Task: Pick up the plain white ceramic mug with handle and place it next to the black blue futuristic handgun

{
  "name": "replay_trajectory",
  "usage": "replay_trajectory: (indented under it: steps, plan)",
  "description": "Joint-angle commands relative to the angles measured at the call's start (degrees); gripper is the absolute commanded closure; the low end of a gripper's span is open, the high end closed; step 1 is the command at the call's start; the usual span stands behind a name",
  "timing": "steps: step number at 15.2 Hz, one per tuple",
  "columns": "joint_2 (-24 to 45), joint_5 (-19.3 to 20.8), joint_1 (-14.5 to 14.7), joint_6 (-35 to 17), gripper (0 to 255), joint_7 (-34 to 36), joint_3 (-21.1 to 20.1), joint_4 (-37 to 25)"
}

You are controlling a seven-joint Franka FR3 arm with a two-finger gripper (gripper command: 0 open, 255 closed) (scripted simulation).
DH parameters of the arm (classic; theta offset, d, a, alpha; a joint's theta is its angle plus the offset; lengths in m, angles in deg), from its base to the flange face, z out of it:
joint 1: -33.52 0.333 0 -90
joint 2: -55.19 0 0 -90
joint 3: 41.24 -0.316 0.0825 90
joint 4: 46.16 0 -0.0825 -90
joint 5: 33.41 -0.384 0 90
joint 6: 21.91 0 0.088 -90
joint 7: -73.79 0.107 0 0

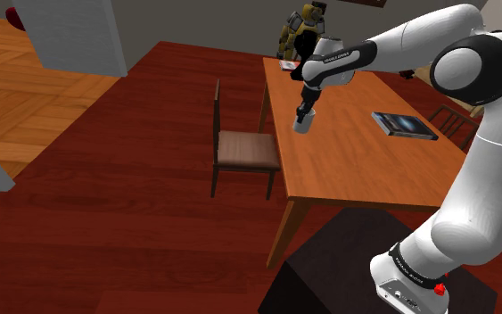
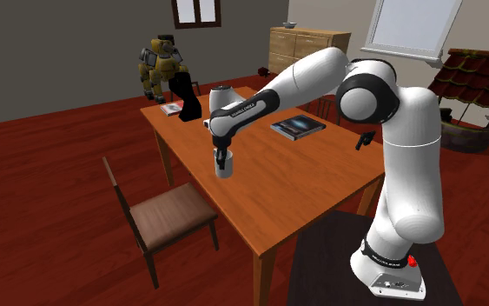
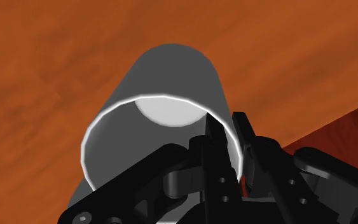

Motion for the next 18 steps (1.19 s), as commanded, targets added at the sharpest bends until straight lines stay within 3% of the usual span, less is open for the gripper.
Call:
replay_trajectory:
  steps: [1, 18]
  plan:
    - [-0.5, 0.2, 0.0, 1.0, 255, 0.1, 0.1, -0.4]
    - [-5.1, 1.5, 0.3, 12.6, 255, 1.0, 0.5, -7.6]
